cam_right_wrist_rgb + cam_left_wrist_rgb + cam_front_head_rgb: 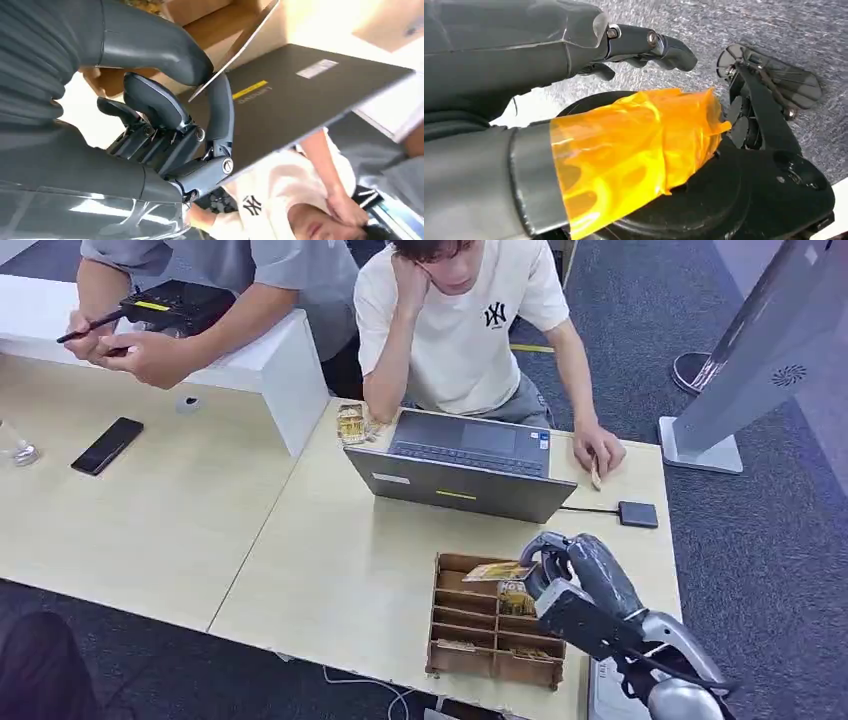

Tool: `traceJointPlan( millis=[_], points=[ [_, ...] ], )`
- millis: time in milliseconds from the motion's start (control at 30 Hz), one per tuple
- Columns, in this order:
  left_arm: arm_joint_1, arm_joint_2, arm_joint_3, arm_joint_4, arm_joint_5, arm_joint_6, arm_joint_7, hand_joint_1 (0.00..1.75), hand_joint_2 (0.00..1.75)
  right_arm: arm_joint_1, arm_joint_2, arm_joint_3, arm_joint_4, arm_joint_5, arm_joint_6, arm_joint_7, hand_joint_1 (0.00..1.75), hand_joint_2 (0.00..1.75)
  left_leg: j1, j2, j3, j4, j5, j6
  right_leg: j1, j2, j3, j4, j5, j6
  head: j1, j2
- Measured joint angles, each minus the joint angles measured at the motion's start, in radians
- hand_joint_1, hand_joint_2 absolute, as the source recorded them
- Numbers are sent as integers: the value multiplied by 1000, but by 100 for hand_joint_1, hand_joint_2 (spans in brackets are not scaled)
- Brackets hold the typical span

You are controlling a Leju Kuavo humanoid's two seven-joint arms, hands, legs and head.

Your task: Pass the card to the sensor for recognition and then transmit it.

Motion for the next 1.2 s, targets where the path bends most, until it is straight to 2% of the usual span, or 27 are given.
traceJointPlan(
  millis=[167, 367, 533, 700, 867, 1033, 1133, 1200],
  points=[
    [0, 3, -15, 0, -15, 2, -15, 0, 0, 3, 0, -27, -23, -54, 6, -36, 175, 175, 0, 0, 0, 0, 0, 0, 0, 0, 0, 0, 0, 0, 0, 0],
    [0, 13, -42, 0, -43, 5, -28, 0, 0, 0, 11, -71, -35, -168, 48, -84, 175, 175, 0, 0, -1, 0, 0, 0, 0, 0, 0, 0, 0, 0, 0, 0],
    [0, 24, -57, 0, -60, 5, -33, 0, 0, -48, 35, -92, -23, -211, 59, -93, 175, 175, 0, 0, -1, 0, 0, 0, 0, 0, 0, 0, 0, 0, 0, 0],
    [6, 16, -59, 0, 24, -11, -35, 0, 0, -125, 67, -105, 21, -289, 66, -89, 175, 175, 0, 0, -1, 0, 0, 0, 0, 0, 0, 0, 0, 0, 1, 0],
    [10, 15, -59, 0, 18, -19, -39, 0, 0, -215, 106, -118, 112, -361, 66, -68, 175, 175, 0, 0, -1, 0, 0, 0, 0, 0, 0, 0, 0, 0, 0, 0],
    [11, 25, -59, 0, 3, -39, -39, 0, 0, -294, 145, -118, 211, -356, 26, -34, 175, 175, 1, 0, 0, 0, 0, 0, 0, 0, 0, 0, 0, 0, 1, 0],
    [10, 24, -60, 0, -35, -83, -87, 0, 0, -350, 174, -117, 306, -315, -14, -6, 175, 175, 1, 0, 0, 0, 1, -1, 1, 0, 0, 1, 0, 0, 1, 0],
    [6, 17, -61, 0, -49, -96, -105, 0, 0, -377, 196, -115, 363, -295, -20, -10, 175, 175, 0, 0, -1, 0, 1, -1, 0, 0, 0, 1, 1, -1, 1, 0]
  ],
)
